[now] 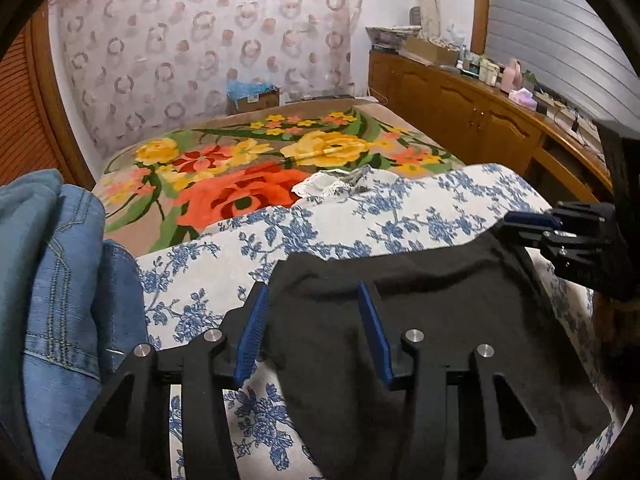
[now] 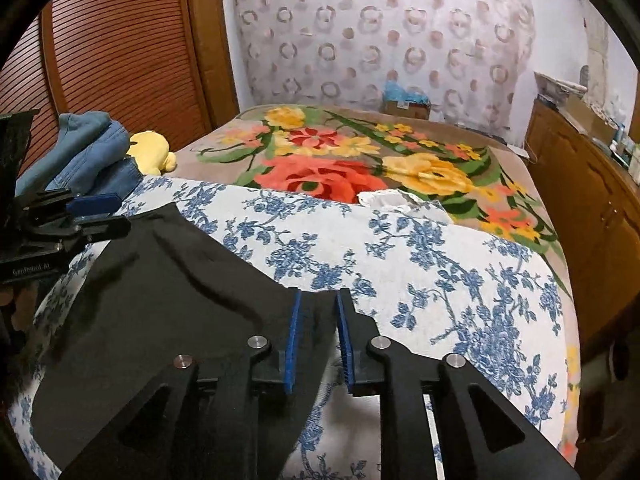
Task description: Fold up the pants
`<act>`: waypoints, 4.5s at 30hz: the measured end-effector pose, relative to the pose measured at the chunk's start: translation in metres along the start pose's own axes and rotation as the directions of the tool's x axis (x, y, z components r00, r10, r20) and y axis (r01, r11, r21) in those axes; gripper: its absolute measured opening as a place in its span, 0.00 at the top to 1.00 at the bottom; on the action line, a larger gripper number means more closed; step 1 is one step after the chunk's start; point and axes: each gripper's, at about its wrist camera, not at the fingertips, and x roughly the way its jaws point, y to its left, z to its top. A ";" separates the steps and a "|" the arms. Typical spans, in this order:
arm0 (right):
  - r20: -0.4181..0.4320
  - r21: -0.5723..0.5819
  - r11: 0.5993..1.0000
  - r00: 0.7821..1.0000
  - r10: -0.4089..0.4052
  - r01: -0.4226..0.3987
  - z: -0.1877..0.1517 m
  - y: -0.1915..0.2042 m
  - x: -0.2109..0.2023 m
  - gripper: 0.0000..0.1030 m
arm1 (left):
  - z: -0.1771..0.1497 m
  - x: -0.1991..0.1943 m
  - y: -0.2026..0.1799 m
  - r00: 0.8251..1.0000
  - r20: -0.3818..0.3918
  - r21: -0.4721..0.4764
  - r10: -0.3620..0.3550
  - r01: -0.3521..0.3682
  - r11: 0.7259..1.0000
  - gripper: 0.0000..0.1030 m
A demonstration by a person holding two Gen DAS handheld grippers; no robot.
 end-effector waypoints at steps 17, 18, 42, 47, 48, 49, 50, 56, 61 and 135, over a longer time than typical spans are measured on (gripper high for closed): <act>-0.057 0.001 0.998 0.997 -0.056 0.056 -0.008 -0.012 0.025 0.66 | -0.011 0.018 0.000 0.997 -0.070 -0.008 -0.011 0.010 1.000 0.54; -0.058 0.005 0.999 0.997 -0.053 0.054 -0.008 -0.012 0.025 0.66 | -0.011 0.018 0.001 0.998 -0.067 -0.007 -0.012 0.012 1.000 0.54; 0.042 0.017 1.000 0.999 0.010 -0.010 -0.066 0.033 -0.081 0.60 | -0.060 -0.071 -0.029 0.998 0.015 0.003 -0.067 0.067 0.998 0.21; 0.030 0.013 1.000 0.999 0.021 -0.021 -0.087 0.045 -0.097 0.58 | -0.086 -0.089 -0.034 0.997 0.001 0.007 -0.073 0.073 0.997 0.21; 0.028 0.010 1.000 0.999 0.019 -0.019 -0.092 0.048 -0.100 0.58 | -0.093 -0.094 -0.034 0.997 0.002 0.009 -0.076 0.076 0.997 0.21; 0.025 0.008 1.000 1.000 0.018 -0.018 -0.097 0.049 -0.102 0.58 | -0.099 -0.099 -0.035 0.997 0.004 0.012 -0.078 0.078 0.997 0.21; 0.021 0.007 1.000 1.000 0.018 -0.018 -0.103 0.052 -0.105 0.58 | -0.104 -0.102 -0.035 0.997 0.006 0.012 -0.081 0.081 0.997 0.21; 0.003 0.027 0.999 1.000 0.019 -0.019 -0.129 0.059 -0.119 0.58 | -0.133 -0.120 -0.045 0.993 -0.003 0.017 -0.120 0.120 0.993 0.32; 0.015 0.069 0.997 1.000 0.025 -0.026 -0.144 0.058 -0.134 0.58 | -0.148 -0.130 -0.054 0.987 -0.001 0.018 -0.161 0.161 0.987 0.43; -0.014 0.123 0.990 0.998 0.064 -0.062 -0.178 0.081 -0.131 0.65 | -0.168 -0.112 -0.052 0.986 -0.037 -0.106 -0.162 0.157 0.982 0.54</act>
